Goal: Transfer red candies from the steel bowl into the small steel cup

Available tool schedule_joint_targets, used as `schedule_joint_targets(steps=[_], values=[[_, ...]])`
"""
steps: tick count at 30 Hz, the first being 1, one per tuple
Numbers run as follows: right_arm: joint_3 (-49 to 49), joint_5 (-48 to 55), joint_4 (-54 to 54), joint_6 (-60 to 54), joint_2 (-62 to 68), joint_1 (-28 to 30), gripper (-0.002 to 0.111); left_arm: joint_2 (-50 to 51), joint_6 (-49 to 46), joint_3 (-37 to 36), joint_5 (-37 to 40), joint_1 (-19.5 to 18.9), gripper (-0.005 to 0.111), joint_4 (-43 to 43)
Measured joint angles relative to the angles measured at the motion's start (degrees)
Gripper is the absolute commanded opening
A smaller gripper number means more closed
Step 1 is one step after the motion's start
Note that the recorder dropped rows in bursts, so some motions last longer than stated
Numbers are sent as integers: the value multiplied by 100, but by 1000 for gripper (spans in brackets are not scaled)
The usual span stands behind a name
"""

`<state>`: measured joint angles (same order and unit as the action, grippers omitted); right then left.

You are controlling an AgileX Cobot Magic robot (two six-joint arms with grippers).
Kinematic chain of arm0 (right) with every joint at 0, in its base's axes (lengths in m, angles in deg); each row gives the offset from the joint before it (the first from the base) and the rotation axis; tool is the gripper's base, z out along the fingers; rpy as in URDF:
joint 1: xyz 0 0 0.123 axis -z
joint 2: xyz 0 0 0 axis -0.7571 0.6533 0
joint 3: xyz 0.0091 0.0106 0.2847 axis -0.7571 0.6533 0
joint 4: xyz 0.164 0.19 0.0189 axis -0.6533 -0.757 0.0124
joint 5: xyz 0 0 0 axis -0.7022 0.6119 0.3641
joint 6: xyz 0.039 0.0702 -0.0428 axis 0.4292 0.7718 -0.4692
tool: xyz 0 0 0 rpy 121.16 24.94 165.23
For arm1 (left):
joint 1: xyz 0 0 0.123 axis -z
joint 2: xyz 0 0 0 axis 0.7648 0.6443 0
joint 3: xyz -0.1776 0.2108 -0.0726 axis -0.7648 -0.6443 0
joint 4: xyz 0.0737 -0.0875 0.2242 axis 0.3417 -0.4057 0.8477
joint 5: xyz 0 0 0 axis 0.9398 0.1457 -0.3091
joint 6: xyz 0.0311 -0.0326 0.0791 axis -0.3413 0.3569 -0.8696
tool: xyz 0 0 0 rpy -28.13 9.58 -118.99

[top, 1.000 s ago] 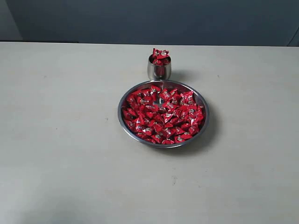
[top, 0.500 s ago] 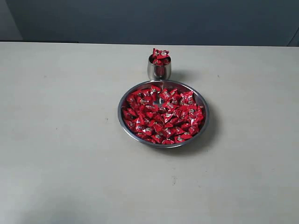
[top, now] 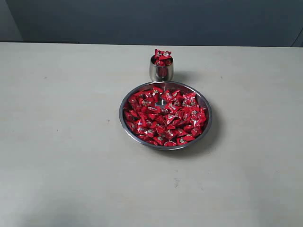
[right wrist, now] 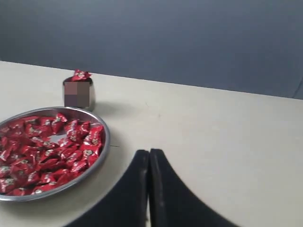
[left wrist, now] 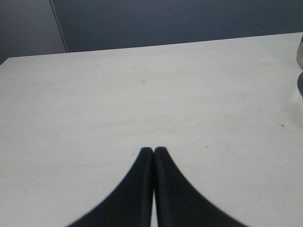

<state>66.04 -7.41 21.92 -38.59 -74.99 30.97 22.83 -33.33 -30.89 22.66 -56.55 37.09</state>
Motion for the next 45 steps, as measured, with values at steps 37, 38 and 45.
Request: schedule_joint_targets(steps=[37, 38, 45], values=[[1298, -475, -255, 0, -970, 1612, -1, 0, 0, 0, 0, 0, 0, 0], [1298, -465, -255, 0, -970, 1612, -1, 0, 0, 0, 0, 0, 0, 0], [1298, -430, -255, 0, -970, 1612, -1, 0, 0, 0, 0, 0, 0, 0]])
